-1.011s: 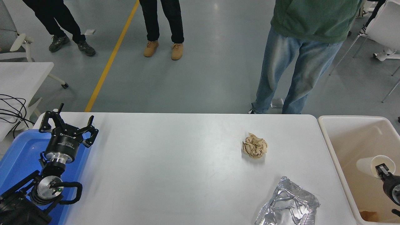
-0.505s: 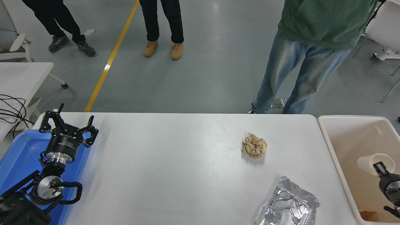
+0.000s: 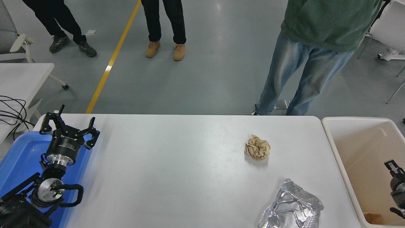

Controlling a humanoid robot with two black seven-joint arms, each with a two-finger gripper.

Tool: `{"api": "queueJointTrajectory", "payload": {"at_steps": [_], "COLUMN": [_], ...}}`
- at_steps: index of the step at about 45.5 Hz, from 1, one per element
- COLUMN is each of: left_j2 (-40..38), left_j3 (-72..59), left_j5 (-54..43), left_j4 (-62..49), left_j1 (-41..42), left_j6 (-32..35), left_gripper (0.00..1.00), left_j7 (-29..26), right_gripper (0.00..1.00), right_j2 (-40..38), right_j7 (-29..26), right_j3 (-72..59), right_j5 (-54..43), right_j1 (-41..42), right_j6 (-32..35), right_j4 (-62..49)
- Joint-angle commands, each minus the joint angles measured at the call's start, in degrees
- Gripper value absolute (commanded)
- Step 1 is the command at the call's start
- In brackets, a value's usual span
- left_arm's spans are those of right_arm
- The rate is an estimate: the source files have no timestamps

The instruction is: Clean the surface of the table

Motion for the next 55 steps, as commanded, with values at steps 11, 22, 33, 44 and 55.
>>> {"api": "queueJointTrajectory", "payload": {"at_steps": [11,22,33,44,55], "left_j2": [0.0,0.1,0.0,0.0,0.1], "left_j3": [0.0,0.0,0.0,0.0,0.0], "left_j5": [0.0,0.0,0.0,0.0,0.0], "left_j4": [0.0,0.0,0.0,0.0,0.0], "left_j1": [0.0,0.0,0.0,0.0,0.0], "left_j6": [0.0,0.0,0.0,0.0,0.0], "left_gripper": [0.99,0.99,0.99,0.99,0.99], "left_j7": [0.0,0.0,0.0,0.0,0.0], "right_gripper": [0.99,0.99,1.00,1.00,1.00], "right_j2": [-1.1,-4.5,-5.8,-5.8,-5.2], "right_j7": [0.5,0.3,-1.9,-1.9,-2.1], "right_j3": [8.9,26.2,27.6,29.8,40.6], "right_j5": [7.3,20.3,21.3,21.7,28.2], "right_j1": [2.6,7.3,10.6,12.5,12.6], "right_j6": [3.7,14.6,18.9,20.0,22.5], "right_j4": [0.1,0.0,0.1,0.3,1.0]}}
